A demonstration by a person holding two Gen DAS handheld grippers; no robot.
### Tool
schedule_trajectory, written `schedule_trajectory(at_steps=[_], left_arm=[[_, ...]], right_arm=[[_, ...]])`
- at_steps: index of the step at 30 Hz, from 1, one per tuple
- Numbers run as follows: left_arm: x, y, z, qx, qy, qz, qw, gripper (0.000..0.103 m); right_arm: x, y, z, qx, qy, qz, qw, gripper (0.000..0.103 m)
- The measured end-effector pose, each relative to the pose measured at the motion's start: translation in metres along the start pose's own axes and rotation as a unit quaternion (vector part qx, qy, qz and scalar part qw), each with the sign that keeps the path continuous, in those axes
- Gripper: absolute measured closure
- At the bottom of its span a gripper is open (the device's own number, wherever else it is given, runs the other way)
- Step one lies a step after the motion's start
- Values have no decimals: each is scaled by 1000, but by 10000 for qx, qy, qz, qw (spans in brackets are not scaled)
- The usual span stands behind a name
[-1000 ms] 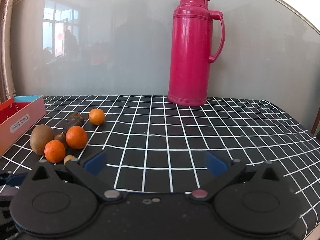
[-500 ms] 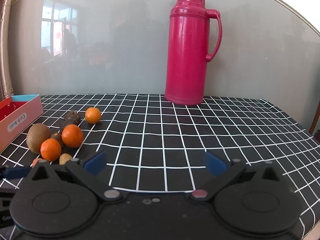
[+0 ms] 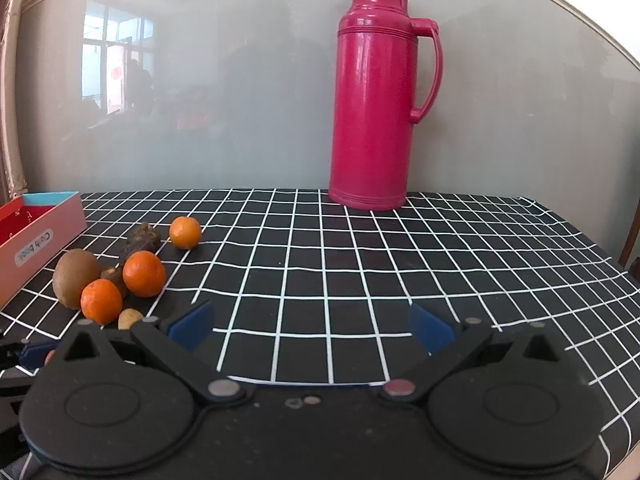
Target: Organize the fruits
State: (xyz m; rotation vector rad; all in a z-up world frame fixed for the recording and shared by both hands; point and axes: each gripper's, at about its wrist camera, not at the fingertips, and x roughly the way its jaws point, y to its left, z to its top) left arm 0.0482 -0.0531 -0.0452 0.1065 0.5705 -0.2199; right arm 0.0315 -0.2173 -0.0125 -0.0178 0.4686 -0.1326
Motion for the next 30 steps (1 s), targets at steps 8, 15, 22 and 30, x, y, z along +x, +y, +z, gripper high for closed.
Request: schedule_trajectory(at_steps=[8,15,22,30], left_arm=[[-20,24,12,-114,-437,191,9988,89],[-27,28,-1,169,-383,148,9990,89],[-35,23,-5,300,-526,271,9978,72],[-29,17,-14,344,-166,153,9992,38]], right_arm=[[1,7,0,-65,19,37,10000,0],[4,11,0,-151,30,43,9999,0],[2,16,0,-214,-2,124,9997,0],[1,10,1,-76,3,102,9999,0]])
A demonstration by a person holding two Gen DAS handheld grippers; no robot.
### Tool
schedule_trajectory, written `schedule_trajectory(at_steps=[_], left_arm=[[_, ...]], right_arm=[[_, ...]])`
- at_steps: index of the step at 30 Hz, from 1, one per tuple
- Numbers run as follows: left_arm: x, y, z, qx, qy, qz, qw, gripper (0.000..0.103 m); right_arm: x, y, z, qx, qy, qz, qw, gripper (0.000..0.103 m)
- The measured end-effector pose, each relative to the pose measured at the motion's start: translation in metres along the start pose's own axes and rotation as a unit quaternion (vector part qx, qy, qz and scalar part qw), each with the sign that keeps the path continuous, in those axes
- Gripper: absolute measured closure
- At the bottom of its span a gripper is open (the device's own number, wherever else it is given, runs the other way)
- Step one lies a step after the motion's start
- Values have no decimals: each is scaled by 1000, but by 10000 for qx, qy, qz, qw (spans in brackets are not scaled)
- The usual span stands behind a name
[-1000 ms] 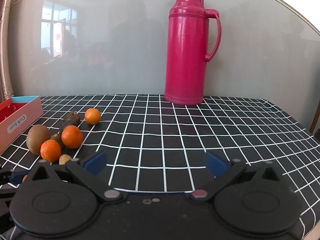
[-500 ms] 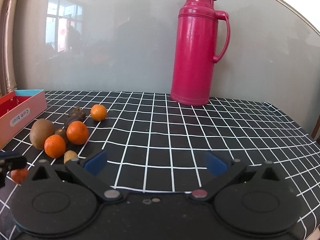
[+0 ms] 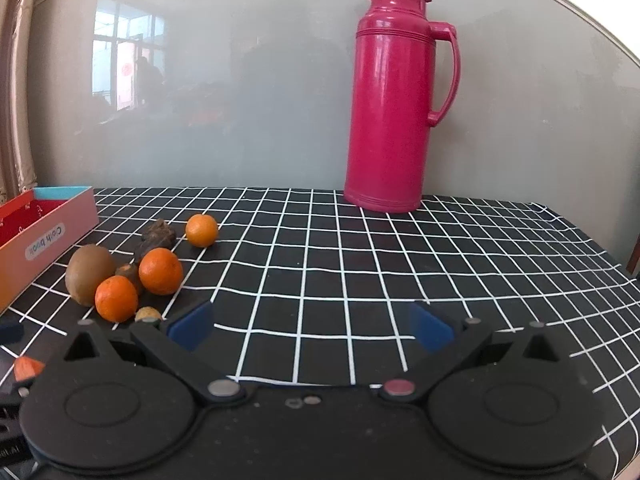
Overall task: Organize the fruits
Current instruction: 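Carry the carrot piece with the left gripper into the red box and release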
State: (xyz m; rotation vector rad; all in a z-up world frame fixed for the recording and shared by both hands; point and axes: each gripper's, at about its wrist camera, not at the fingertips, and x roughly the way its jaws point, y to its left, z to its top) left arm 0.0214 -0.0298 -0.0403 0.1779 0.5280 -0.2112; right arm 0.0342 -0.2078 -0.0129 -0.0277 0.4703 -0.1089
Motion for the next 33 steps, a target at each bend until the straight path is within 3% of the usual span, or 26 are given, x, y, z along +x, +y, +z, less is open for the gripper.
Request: schedule_trajectory(at_steps=[3,5,7,12,18,23,33], left_arm=[[-1,-5,-5,94,113,8,9999,59],[-3,-7,-7,121,67,25,9999,62],[-5,-8,-8,117,52,21,9999,72],[-14,-3,0,88,-284,153,9994,72],[-26,33,22,-204,-782,613,9948,72],[-24,69,26,-571,-787,867,9915,72],[-8,137,23,-1121,-755,1426,9805,72]], right_arm=[[-1,0,0,-13,-10,0,10000,0],[-1,-1,0,4,-15,0,10000,0],[-1,-1,0,34,-16,11,10000,0],[-2,1,0,2,-30,24,10000,0],[2,1,2,89,-11,-14,10000,0],[12,17,7,148,-47,79,9998,0],[16,70,15,-36,-370,676,9970,0]])
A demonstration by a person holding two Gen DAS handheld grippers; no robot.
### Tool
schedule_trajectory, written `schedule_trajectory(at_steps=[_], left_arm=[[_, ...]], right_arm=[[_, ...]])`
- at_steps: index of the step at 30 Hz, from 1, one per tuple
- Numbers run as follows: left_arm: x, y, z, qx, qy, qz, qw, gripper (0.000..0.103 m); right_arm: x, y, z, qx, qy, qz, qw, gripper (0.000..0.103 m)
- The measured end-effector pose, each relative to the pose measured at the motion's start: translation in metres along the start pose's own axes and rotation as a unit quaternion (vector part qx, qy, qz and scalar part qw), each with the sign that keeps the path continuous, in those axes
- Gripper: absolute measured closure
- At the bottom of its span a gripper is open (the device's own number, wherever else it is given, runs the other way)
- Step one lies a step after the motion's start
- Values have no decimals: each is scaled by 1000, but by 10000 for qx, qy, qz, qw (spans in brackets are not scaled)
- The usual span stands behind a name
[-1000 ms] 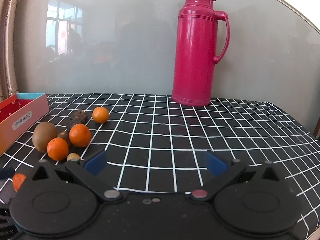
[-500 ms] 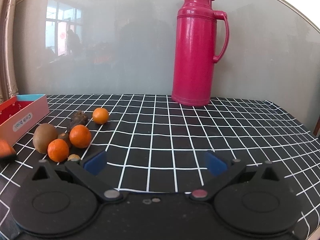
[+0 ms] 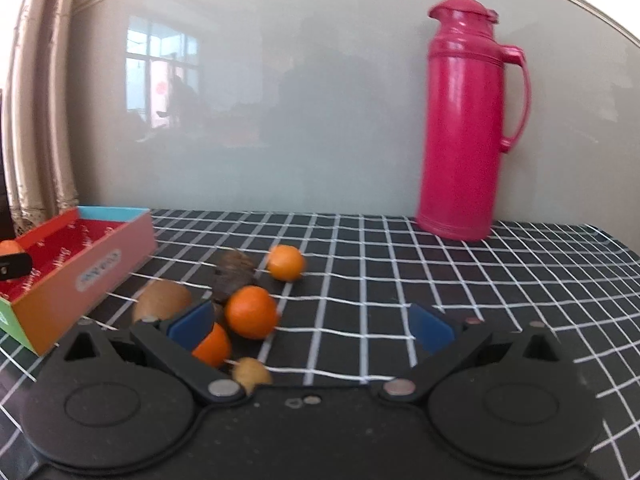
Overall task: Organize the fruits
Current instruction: 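Carry the carrot piece with the left gripper into the red box and release, then grasp the brown kiwi with the right gripper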
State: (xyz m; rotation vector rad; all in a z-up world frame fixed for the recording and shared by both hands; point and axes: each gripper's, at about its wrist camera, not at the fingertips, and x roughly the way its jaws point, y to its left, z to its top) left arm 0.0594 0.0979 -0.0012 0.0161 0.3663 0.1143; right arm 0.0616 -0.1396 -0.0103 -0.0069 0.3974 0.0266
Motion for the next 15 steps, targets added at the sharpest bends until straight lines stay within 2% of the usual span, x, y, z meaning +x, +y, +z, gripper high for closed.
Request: schedule_trajectory(at_steps=[2,3,4,6,11,13,15], left_arm=[[7,10,-4,-162,130,37,9998,71],[8,13,-6,-223,159,51,9996,53],[7,15,-6,-278,133,26,9995,28],[-1,19,-6,-332,-54,57,9994,23],[-11,20,-9,-320,-70,27,9995,22],[-16,20,-9,-286,-109,87,9995,12],[-21,20,-8,-242,-209,189,9993,6]], right_arm=[[0,6,0,-45,-18,49,10000,0],[1,9,0,-99,-24,73,9999,0],[1,12,0,-156,-31,82,9998,0],[1,17,-1,-257,-50,103,9996,0],[0,22,-2,-396,-47,145,9991,0],[-1,22,-2,-408,-40,162,9990,0],[-2,22,-2,-410,-20,260,9988,0]])
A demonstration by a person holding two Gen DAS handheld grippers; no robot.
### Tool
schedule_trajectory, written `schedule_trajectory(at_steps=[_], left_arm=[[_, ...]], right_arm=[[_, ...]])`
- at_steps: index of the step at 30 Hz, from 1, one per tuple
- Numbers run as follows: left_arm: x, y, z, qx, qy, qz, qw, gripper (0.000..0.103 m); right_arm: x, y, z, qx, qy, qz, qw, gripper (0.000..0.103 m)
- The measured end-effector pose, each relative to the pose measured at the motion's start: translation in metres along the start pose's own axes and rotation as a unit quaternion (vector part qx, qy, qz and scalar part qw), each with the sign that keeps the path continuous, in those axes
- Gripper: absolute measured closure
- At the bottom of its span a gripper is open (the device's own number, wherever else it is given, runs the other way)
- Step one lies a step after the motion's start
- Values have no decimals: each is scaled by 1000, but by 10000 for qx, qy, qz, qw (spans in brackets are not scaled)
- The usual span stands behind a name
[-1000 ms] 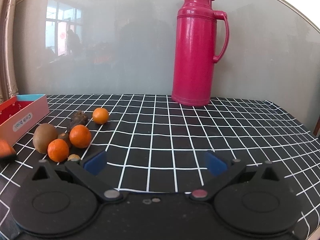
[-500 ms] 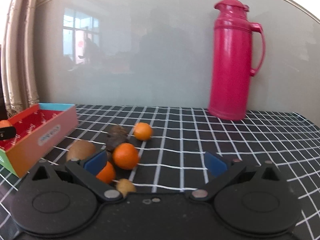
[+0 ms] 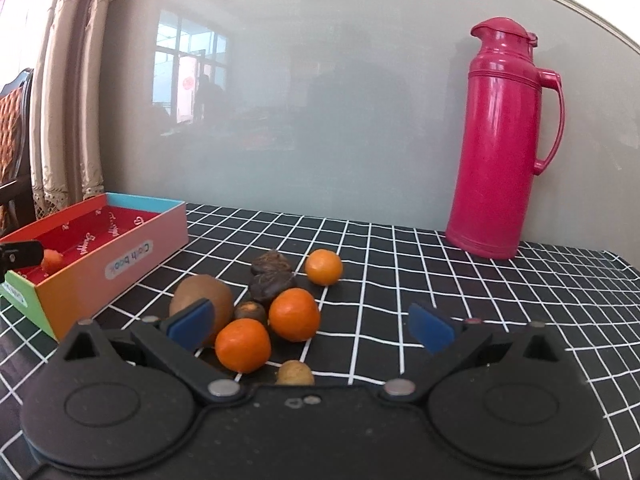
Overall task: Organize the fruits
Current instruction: 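Grasp the brown kiwi with the right gripper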
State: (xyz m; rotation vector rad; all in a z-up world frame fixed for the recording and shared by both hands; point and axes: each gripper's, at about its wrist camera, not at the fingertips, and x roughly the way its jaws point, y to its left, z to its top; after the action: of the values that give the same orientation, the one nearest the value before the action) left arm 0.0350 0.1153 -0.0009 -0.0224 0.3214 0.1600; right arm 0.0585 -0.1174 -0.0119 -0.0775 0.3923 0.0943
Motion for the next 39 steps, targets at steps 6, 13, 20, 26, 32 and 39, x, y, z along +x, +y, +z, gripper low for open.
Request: schedule_trajectory(at_steps=[6,13,20,26,32,39], left_arm=[[-5,5,-3,82,15,213,9997,3],[-5,24,-9,-7,47,547,9985,1],[0,46,-15,-97,113,757,9970,1],[3,61,-18,-148,162,870,9960,1],[8,75,-21,-204,228,932,9952,1],[11,75,-20,-225,219,845,9959,1]], right_arm=[[-5,8,2,-186,-145,78,9997,0],[1,21,5,-196,-167,249,9994,0],[16,44,6,-199,-52,427,9989,0],[27,68,5,-309,-1,522,9982,2],[42,86,5,-562,163,452,9973,11],[60,87,4,-539,538,215,9969,33]])
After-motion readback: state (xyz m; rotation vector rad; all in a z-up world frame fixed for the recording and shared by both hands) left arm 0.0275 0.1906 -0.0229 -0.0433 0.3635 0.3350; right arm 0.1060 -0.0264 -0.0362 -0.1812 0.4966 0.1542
